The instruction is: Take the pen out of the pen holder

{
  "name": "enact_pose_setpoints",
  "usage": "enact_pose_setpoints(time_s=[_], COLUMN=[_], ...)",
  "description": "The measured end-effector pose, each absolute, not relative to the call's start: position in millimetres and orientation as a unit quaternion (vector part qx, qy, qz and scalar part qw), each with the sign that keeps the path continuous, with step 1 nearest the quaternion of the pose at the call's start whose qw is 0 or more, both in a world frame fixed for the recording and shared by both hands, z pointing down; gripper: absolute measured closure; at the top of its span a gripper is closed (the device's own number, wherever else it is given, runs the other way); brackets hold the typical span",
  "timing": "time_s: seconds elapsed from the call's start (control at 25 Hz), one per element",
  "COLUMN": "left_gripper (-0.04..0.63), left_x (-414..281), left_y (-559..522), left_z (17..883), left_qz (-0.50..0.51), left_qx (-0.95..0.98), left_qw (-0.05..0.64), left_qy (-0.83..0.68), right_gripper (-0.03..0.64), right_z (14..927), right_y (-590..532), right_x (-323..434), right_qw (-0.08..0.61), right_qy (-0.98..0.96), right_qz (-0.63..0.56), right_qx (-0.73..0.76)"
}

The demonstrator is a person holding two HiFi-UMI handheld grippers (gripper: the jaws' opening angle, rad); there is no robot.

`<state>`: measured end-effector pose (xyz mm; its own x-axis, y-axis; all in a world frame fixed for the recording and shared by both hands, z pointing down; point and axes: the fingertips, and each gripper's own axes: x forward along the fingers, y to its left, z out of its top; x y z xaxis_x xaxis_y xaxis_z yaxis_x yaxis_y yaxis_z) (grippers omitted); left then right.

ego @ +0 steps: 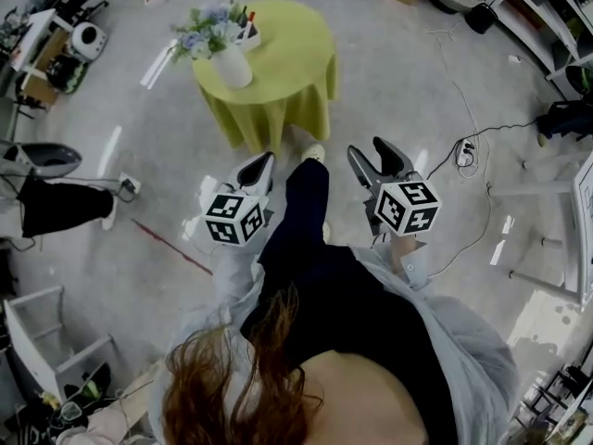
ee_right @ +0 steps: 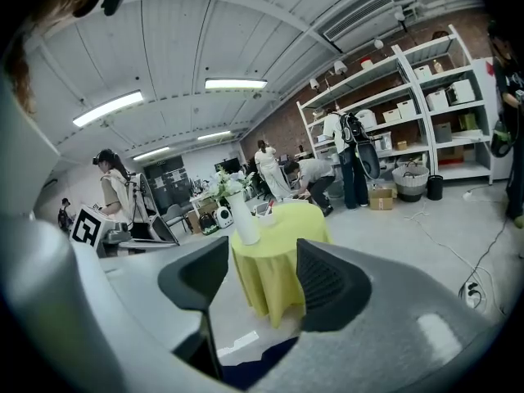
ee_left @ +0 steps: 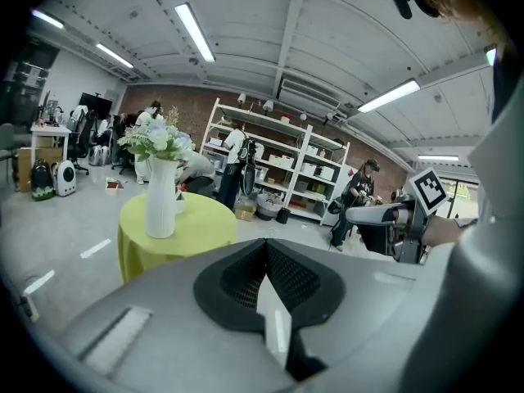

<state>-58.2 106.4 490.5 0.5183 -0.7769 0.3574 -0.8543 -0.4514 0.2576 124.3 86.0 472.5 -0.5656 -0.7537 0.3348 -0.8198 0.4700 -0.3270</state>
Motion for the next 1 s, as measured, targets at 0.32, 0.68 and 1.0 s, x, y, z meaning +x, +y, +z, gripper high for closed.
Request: enact_pose_setpoints(time_s=[0.32,0.68,1.0], left_gripper=[0.575,0.575,0.575], left_x=[-46.3,-37.7,-39.2], left_y=[53.5,-54.9,-134.7], left_z=[484.0,461.6,447.3], left_qz=[0.101,0.097,0.095], left_qx=[0.857,0.864,0.864], left_qw=[0.186,0.160,0.159], left_qy=[-0.470,-0.467,-0.469], right_gripper=[0.354,0.354,0.354], right_z=[465.9,445.1,432.3], right_y=[38.4,-60.3,-137.4], right_x=[126.7,133.4,130.6], right_qw=[0.063,0.064,0.066], right_qy=[-0.855,-0.858,-0.859], right_qz=[0.224,0.208,0.210], right_qx=[0.462,0.465,0.463])
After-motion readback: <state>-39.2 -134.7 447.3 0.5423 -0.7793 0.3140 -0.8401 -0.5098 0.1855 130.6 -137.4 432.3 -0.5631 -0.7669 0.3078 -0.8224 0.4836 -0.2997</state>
